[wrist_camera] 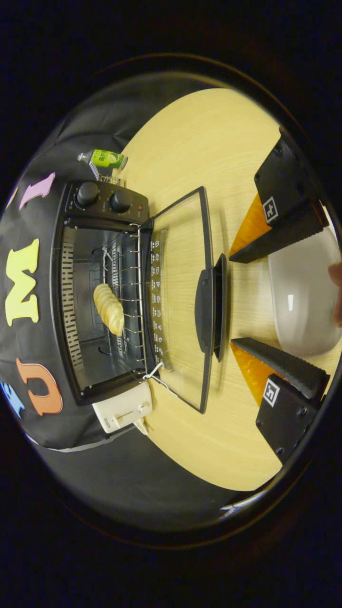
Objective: Open the toaster oven, put the food inside, and close the toaster oven door.
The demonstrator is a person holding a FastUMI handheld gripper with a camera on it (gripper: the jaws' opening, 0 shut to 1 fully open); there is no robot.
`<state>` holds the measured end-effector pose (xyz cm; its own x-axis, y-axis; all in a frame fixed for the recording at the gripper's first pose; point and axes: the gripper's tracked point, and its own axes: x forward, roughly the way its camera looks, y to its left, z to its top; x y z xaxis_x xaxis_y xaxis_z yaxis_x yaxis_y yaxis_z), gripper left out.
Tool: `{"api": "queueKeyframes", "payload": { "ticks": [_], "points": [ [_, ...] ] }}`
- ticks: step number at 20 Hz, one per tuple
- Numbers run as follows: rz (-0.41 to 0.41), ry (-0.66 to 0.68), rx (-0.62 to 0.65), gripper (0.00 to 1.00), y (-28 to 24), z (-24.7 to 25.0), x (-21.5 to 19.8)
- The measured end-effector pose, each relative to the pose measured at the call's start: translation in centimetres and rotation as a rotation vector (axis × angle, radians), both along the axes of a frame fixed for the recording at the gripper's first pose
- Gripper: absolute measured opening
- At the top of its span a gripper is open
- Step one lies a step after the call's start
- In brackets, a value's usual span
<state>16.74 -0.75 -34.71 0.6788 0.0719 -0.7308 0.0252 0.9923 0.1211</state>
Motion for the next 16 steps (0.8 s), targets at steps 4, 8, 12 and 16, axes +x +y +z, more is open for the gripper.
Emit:
{"api": "queueKeyframes", "payload": {
  "ticks": [4, 8, 12, 16],
  "points": [
    [-0.005, 0.031, -0.03, 1.0, -0.1, 0.1, 0.4],
    [0.0, 0.017, -0.05, 1.0, -0.2, 0.8, 0.3],
    [-0.016, -0.067, -0.037, 1.0, -0.2, 4.1, 0.6],
    [-0.03, -0.168, 0.004, 1.0, -0.5, 8.0, 2.4]
  ]
}}
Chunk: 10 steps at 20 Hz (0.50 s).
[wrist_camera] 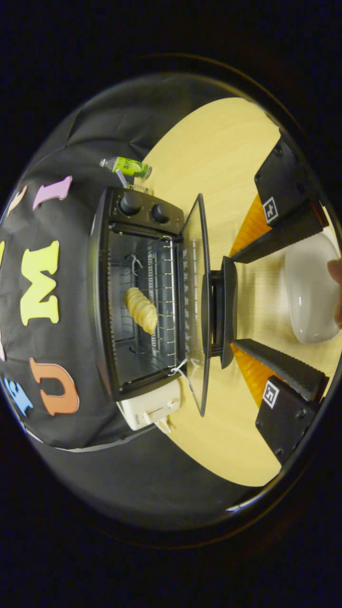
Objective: Open the toaster oven, put the food inside, and close the toaster oven door.
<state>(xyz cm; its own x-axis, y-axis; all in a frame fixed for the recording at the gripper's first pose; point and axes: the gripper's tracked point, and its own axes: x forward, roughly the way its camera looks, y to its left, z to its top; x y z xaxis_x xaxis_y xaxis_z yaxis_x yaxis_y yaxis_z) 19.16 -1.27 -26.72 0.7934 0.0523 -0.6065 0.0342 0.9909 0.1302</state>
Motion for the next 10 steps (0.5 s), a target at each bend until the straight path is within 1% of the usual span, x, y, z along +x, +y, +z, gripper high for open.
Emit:
{"api": "queueKeyframes", "payload": {
  "ticks": [2, 6, 8, 10],
  "points": [
    [-0.001, -0.047, 0.012, 1.0, 0.0, 1.7, 1.4],
    [-0.02, -0.129, -0.006, 1.0, -0.4, 4.6, 4.3],
    [-0.025, -0.151, -0.018, 1.0, -0.6, 5.8, 4.9],
    [-0.034, -0.202, -0.012, 1.0, -0.6, 7.8, 4.7]
  ]
}}
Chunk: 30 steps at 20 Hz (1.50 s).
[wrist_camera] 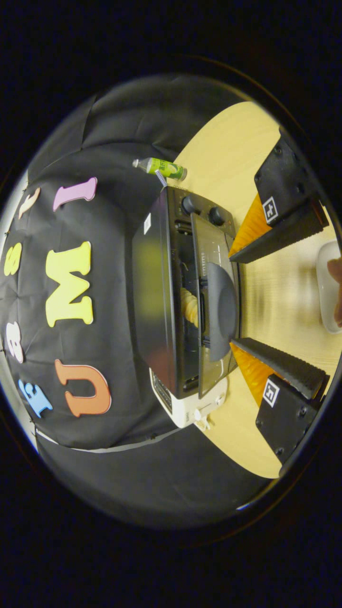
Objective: Open the toaster oven, put the food inside, and close the toaster oven door.
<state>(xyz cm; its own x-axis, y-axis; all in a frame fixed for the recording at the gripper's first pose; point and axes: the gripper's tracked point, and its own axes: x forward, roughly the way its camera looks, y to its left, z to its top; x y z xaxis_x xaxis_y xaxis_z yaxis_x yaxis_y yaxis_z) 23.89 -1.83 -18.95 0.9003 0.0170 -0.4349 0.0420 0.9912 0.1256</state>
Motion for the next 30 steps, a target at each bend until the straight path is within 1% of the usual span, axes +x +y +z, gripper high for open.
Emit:
{"api": "queueKeyframes", "payload": {
  "ticks": [3, 5, 9, 10, 12, 13, 14, 16, 20, 23, 27, 30],
  "points": [
    [-0.014, -0.083, -0.002, 1.0, -0.4, 3.7, -1.5],
    [-0.015, -0.146, 0.003, 1.0, -0.3, 7.2, -3.1],
    [-0.019, -0.287, -0.001, 1.0, -0.4, 14.7, -7.5],
    [-0.02, -0.304, 0.003, 1.0, -0.3, 16.1, -8.7],
    [-0.057, -0.311, -0.026, 1.0, -0.9, 17.7, -11.8],
    [-0.064, -0.319, -0.044, 1.0, -0.9, 18.4, -12.9],
    [-0.055, -0.334, -0.051, 1.0, -0.5, 19.3, -14.0],
    [-0.03, -0.37, -0.036, 1.0, 0.6, 20.4, -16.2],
    [-0.009, -0.43, 0.007, 1.0, 1.6, 22.0, -20.7],
    [0.018, -0.456, 0.04, 1.0, 2.8, 22.6, -23.5],
    [0.025, -0.452, 0.026, 1.0, 3.7, 21.9, -25.6],
    [0.006, -0.455, 0.012, 1.0, 3.8, 21.3, -26.2]
  ]
}}
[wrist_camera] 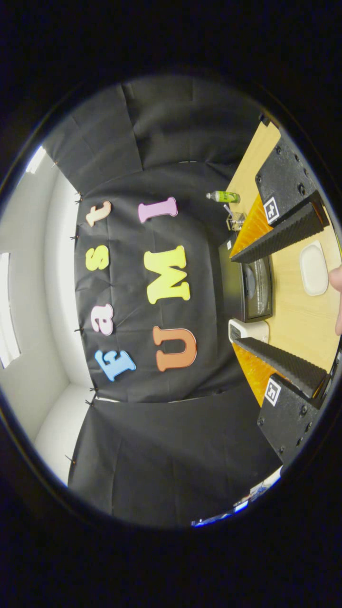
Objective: Open the toaster oven, put the food inside, and close the toaster oven door.
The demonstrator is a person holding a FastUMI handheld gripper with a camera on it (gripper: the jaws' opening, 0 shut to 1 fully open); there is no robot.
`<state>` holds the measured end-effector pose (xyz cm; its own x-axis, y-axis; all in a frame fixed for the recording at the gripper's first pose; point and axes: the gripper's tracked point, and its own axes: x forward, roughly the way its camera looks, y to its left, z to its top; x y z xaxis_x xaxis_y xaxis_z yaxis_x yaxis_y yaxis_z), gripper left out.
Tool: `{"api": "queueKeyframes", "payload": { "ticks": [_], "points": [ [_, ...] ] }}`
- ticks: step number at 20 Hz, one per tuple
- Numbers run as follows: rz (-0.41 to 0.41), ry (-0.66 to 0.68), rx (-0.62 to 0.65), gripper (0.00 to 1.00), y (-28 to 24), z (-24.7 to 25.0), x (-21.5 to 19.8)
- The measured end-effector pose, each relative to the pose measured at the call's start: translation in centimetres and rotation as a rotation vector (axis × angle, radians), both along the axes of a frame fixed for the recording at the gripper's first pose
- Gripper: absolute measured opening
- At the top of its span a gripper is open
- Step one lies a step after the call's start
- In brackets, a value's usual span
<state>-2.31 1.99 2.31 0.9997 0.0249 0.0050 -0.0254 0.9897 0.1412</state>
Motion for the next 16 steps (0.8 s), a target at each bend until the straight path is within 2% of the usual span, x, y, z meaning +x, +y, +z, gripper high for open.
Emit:
{"api": "queueKeyframes", "payload": {
  "ticks": [9, 16],
  "points": [
    [-0.063, -0.027, -0.029, 1.0, -0.39, 0.15, -0.39],
    [-0.078, -0.013, -0.048, 1.0, -0.09, -0.46, 0.56]
  ]
}}
